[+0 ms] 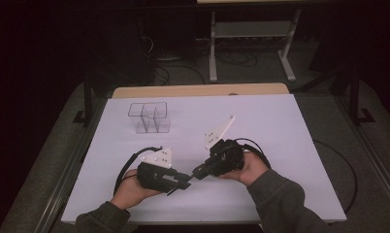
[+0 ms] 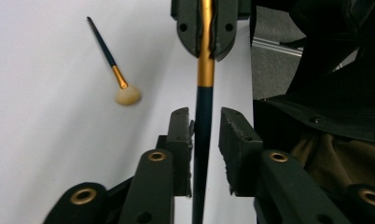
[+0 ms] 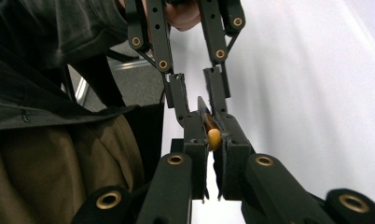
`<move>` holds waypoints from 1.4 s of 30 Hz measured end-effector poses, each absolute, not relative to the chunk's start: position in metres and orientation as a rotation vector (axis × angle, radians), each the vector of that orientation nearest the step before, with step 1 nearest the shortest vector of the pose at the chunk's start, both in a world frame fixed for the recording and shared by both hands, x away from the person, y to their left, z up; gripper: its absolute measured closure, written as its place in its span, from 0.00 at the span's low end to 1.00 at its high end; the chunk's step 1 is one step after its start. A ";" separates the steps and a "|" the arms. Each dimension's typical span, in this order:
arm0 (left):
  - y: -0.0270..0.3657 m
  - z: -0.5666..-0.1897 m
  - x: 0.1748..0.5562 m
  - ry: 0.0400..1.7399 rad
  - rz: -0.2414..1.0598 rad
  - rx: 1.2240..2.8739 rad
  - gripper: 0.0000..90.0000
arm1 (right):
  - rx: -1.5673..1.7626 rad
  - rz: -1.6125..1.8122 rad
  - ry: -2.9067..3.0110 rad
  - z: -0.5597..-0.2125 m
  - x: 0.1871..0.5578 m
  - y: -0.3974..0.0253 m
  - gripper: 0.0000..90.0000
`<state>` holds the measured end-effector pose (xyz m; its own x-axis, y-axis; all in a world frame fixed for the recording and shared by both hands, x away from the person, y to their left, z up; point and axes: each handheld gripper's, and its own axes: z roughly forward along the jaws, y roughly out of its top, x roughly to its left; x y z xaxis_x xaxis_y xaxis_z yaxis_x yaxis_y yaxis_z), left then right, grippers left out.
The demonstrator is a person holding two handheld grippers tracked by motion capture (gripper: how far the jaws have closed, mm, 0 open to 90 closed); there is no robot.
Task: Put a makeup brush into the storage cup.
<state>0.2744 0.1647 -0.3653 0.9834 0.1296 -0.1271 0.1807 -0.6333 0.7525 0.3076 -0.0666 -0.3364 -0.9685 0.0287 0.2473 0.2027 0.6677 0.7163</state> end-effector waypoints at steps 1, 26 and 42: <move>0.164 -0.365 0.274 0.225 -0.080 2.261 0.83 | -0.178 -1.180 -2.674 -0.336 0.308 -0.065 0.93; 0.175 -0.366 0.279 0.271 -0.089 2.209 0.92 | -0.319 -1.321 -2.670 -0.341 0.303 -0.089 0.62; 0.181 -0.365 0.283 0.309 -0.063 2.173 0.92 | -0.446 -1.359 -2.689 -0.358 0.303 -0.121 0.54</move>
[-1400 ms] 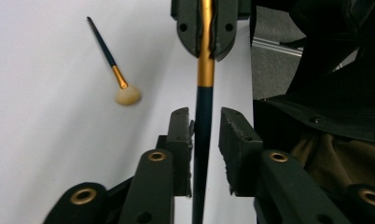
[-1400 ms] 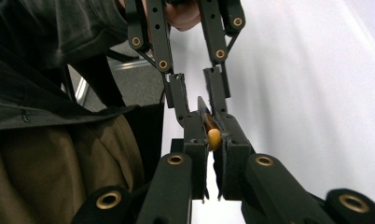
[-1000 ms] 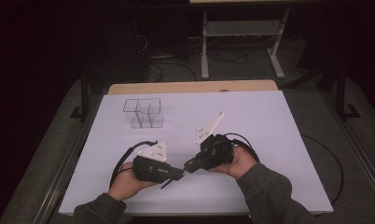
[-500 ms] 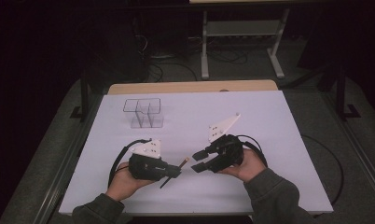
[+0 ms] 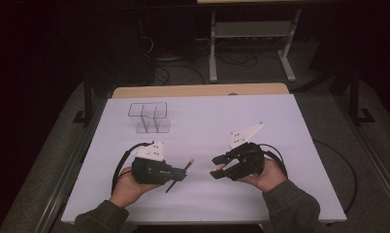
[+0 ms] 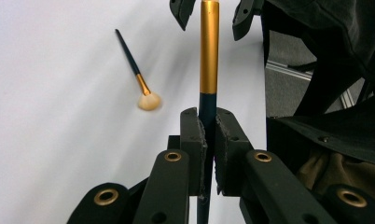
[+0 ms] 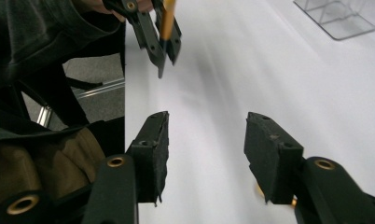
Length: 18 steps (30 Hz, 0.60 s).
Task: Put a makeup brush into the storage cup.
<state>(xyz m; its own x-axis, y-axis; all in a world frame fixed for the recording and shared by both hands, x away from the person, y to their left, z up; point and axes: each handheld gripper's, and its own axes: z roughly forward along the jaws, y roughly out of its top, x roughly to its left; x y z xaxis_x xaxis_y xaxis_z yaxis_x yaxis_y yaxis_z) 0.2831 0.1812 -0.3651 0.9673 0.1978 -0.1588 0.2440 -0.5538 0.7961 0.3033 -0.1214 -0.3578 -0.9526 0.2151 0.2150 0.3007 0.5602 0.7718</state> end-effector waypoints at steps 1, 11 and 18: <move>0.182 -0.365 0.284 0.310 -0.059 2.173 0.92 | -0.446 -1.359 -2.689 -0.358 0.303 -0.121 0.54; 0.192 -0.364 0.294 0.380 -0.080 2.114 0.92 | -0.568 -1.398 -2.697 -0.369 0.298 -0.146 0.42; 0.203 -0.362 0.305 0.421 -0.093 2.057 0.93 | -0.639 -1.409 -2.697 -0.378 0.296 -0.162 0.39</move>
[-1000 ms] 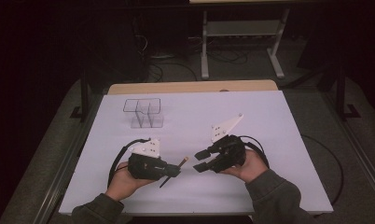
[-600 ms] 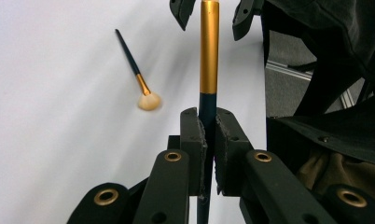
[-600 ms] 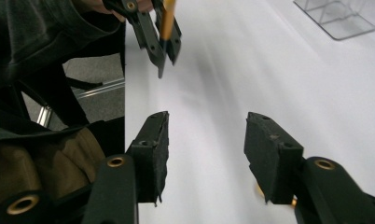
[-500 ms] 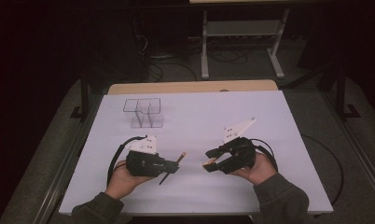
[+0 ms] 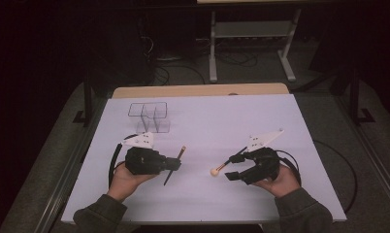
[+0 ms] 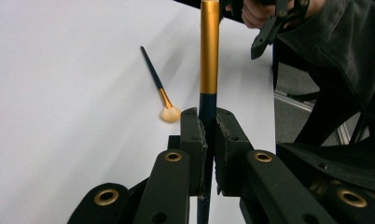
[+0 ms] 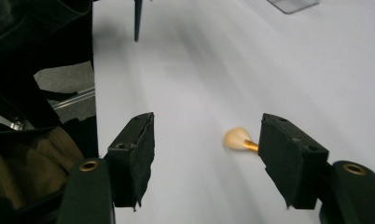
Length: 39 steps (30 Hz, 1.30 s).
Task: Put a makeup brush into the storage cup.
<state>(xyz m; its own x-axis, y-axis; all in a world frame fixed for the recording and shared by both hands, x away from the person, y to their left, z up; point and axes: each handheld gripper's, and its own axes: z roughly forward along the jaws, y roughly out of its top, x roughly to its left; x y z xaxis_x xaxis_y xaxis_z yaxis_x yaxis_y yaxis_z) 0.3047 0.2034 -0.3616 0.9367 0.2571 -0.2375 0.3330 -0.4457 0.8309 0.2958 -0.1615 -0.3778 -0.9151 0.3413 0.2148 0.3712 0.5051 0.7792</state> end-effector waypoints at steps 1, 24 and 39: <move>0.206 -0.361 0.306 0.418 -0.087 2.053 0.93 | -0.663 -1.408 -2.699 -0.381 0.295 -0.167 0.38; 0.252 -0.341 0.345 0.548 -0.027 1.912 0.93 | -0.821 -1.426 -2.686 -0.401 0.290 -0.201 0.30; 0.269 -0.332 0.374 0.616 0.016 1.876 0.92 | -0.827 -1.421 -2.708 -0.404 0.291 -0.202 0.28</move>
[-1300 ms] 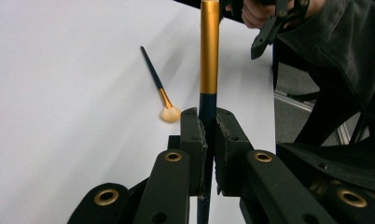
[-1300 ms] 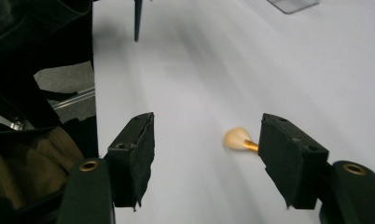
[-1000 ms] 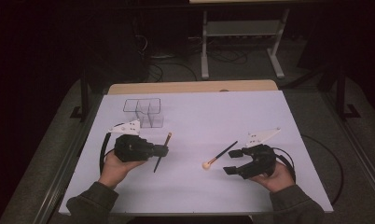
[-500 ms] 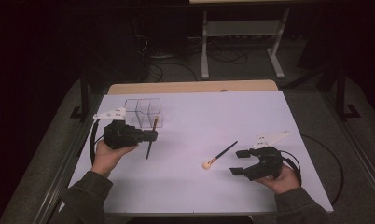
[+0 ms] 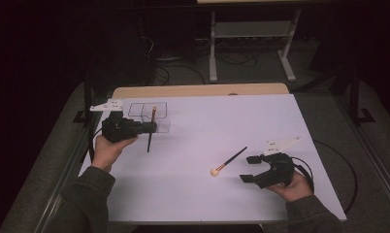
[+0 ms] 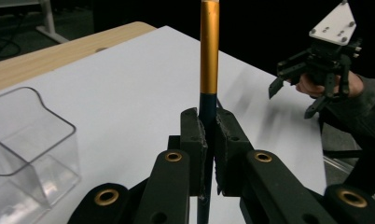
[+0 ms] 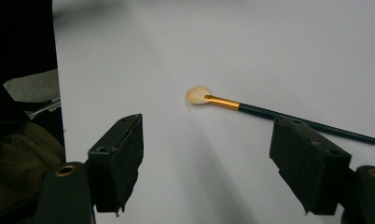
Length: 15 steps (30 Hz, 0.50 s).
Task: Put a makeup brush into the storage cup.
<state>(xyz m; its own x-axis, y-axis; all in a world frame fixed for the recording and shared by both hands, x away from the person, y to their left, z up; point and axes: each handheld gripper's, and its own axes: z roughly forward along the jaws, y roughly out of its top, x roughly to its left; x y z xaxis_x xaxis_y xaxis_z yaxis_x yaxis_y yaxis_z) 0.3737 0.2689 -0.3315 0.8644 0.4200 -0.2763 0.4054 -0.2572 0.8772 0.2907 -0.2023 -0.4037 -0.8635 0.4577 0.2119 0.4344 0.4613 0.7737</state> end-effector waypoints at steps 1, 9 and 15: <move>0.269 -0.331 0.375 0.618 0.018 1.872 0.92 | 0.815 1.395 2.663 -0.404 0.291 -0.202 0.27; 0.271 -0.325 0.389 0.645 0.040 1.871 0.92 | 0.822 1.383 2.660 -0.404 0.291 -0.202 0.27; 0.273 -0.323 0.400 0.668 0.060 1.871 0.92 | 0.815 1.395 2.657 -0.405 0.292 -0.203 0.27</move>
